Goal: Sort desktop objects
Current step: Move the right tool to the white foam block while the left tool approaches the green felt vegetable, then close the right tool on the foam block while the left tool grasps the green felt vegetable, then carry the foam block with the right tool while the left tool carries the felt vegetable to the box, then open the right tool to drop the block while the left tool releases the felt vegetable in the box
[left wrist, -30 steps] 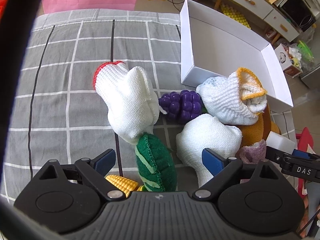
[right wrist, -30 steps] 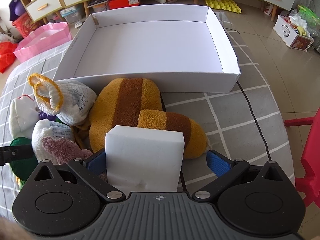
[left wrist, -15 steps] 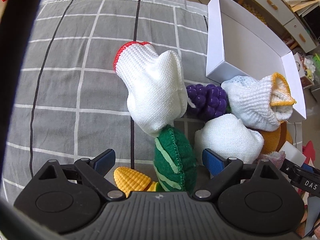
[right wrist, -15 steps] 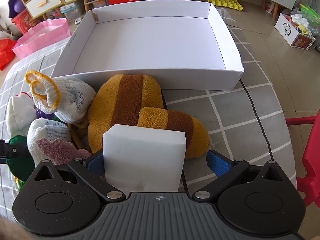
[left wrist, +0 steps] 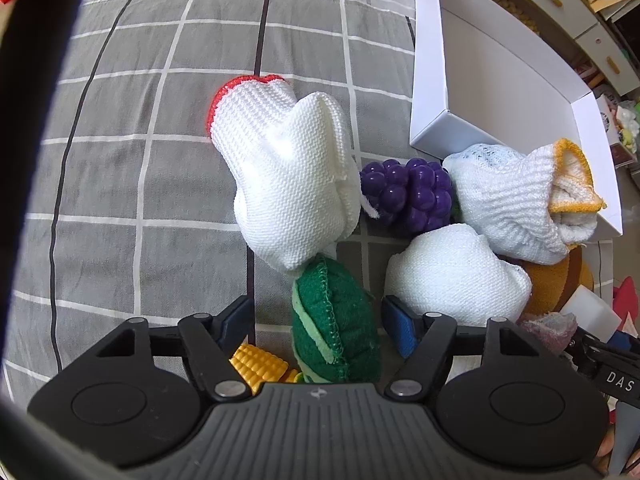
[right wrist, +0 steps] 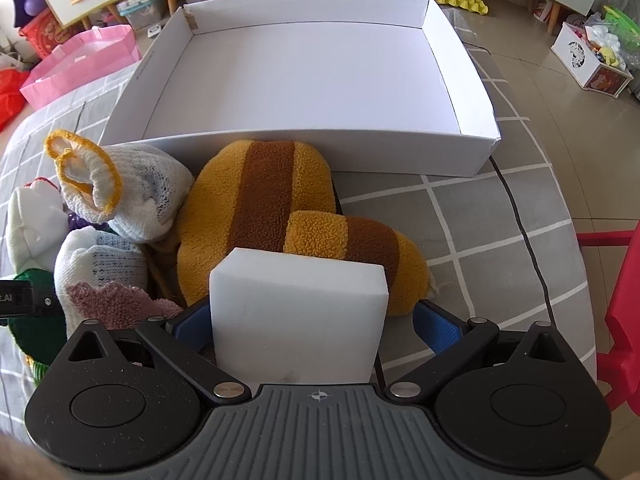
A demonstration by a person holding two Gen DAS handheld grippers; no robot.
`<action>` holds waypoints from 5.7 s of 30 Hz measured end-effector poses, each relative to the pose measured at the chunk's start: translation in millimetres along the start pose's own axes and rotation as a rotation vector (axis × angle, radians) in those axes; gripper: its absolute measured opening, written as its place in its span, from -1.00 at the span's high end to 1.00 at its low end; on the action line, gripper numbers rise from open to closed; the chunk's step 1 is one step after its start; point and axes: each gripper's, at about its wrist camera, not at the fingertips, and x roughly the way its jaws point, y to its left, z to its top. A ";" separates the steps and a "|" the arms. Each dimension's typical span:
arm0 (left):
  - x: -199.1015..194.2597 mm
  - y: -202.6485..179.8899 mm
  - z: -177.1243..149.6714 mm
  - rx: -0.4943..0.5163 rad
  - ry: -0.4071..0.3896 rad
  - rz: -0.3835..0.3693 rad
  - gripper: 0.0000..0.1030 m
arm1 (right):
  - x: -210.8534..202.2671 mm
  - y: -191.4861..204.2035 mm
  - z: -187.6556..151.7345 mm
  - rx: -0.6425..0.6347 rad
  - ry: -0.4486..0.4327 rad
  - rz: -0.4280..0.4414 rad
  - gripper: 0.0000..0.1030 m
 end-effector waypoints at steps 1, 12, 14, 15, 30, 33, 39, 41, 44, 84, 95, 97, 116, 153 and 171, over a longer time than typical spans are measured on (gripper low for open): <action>0.7 -0.8 -0.9 0.005 0.002 0.009 -0.06 | -0.2 0.8 -0.2 -0.002 0.000 0.003 -0.98; 13.5 -13.6 -5.7 0.009 0.011 0.003 0.14 | 2.1 3.1 -1.1 0.000 0.014 0.009 -0.93; 16.3 -20.0 -6.0 0.013 0.011 0.009 0.12 | 2.2 3.2 -1.2 0.001 0.015 0.009 -0.92; 17.0 -21.6 -5.1 0.014 0.011 0.010 0.11 | 2.3 3.0 -1.1 0.002 0.016 0.009 -0.92; 13.2 -31.0 3.5 0.064 -0.003 0.013 0.20 | -1.6 -3.9 4.8 0.064 0.010 0.043 -0.45; 10.6 -33.2 6.0 0.067 0.002 0.005 0.31 | -2.6 -5.6 3.5 0.065 0.008 0.046 -0.44; 7.9 -25.8 8.0 0.032 0.006 -0.039 0.36 | -5.4 -6.8 2.5 0.062 -0.003 0.048 -0.44; 6.9 -18.5 1.3 0.026 0.008 -0.049 0.36 | -6.2 -8.3 2.5 0.064 -0.007 0.050 -0.44; 4.3 -16.1 1.2 0.025 0.001 -0.048 0.37 | -7.6 -10.6 2.4 0.068 -0.010 0.055 -0.43; -96.7 -52.0 -23.1 0.240 -0.230 -0.102 0.36 | -72.1 -57.7 -3.2 0.165 -0.174 0.171 -0.44; -105.9 -77.1 -13.9 0.273 -0.268 -0.124 0.36 | -83.5 -59.6 -5.8 0.157 -0.207 0.196 -0.44; -105.3 -82.1 -11.7 0.283 -0.270 -0.127 0.36 | -85.5 -60.9 -6.2 0.158 -0.211 0.202 -0.44; -98.9 -147.8 52.9 0.326 -0.289 -0.112 0.36 | -103.4 -73.3 65.2 0.163 -0.299 0.235 -0.44; 7.4 -176.4 132.2 0.391 -0.185 -0.023 0.34 | 35.5 -74.7 154.6 0.171 -0.234 0.211 -0.45; 12.7 -174.8 136.0 0.376 -0.165 -0.033 -0.16 | 37.7 -74.3 158.5 0.171 -0.253 0.209 -0.63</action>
